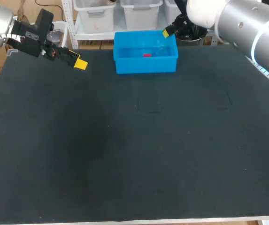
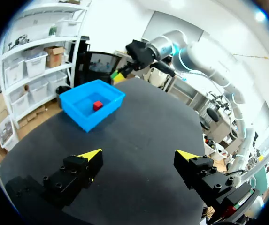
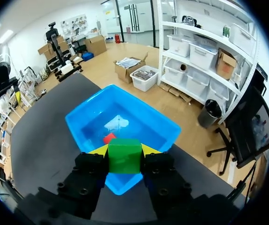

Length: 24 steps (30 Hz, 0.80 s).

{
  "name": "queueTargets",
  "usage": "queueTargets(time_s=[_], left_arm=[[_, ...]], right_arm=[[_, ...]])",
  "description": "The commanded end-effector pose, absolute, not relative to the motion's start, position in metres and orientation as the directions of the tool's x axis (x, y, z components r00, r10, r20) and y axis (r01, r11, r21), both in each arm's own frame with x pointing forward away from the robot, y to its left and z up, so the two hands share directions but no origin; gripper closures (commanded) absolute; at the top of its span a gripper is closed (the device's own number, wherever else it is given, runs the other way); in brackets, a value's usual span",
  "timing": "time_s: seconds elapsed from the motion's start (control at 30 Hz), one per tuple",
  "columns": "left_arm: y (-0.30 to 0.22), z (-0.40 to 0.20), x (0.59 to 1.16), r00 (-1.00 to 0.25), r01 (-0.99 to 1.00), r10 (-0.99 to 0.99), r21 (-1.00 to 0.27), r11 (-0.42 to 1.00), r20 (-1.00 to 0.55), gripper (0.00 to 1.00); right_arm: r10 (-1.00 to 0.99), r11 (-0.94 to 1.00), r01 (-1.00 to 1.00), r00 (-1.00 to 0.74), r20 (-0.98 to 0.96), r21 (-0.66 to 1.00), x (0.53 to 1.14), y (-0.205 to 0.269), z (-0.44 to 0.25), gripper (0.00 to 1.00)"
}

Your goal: Use the left arm to pick the red cube and place it into the blue plastic box first, then use the right arm to grasp the green cube and put it into the same blue plastic box after the first action is fully finished.

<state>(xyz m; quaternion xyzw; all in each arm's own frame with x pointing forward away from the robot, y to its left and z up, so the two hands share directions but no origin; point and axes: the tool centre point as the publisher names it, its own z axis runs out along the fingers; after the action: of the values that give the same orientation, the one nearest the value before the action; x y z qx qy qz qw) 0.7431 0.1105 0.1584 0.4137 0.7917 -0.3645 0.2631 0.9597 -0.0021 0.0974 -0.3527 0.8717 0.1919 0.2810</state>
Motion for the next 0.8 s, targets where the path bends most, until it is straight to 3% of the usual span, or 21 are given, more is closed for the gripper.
queueTargets(time_s=[0.03, 0.27, 0.3, 0.33, 0.8], left_arm=[[0.111, 0.157, 0.743, -0.517, 0.848, 0.461, -0.357, 0.391, -0.721, 0.00], [0.111, 0.157, 0.743, -0.517, 0.848, 0.461, -0.357, 0.391, -0.721, 0.00], [0.111, 0.157, 0.743, -0.517, 0.848, 0.461, -0.357, 0.391, -0.721, 0.00], [0.111, 0.157, 0.743, -0.517, 0.848, 0.461, -0.357, 0.391, -0.721, 0.00], [0.111, 0.157, 0.743, -0.517, 0.848, 0.461, -0.357, 0.391, -0.721, 0.00]], right_arm=[[-0.535, 0.552, -0.779, -0.605, -0.590, 0.298, 0.987, 0.008, 0.091, 1.00], [-0.547, 0.558, -0.779, -0.604, -0.580, 0.287, 0.988, 0.009, 0.088, 1.00], [-0.552, 0.566, -0.777, -0.605, -0.574, 0.276, 0.988, 0.009, 0.088, 0.62], [-0.550, 0.574, -0.771, -0.613, -0.567, 0.275, 0.988, 0.009, 0.088, 0.00], [-0.490, 0.628, -0.729, -0.642, -0.590, 0.273, 0.975, -0.014, 0.117, 0.00]])
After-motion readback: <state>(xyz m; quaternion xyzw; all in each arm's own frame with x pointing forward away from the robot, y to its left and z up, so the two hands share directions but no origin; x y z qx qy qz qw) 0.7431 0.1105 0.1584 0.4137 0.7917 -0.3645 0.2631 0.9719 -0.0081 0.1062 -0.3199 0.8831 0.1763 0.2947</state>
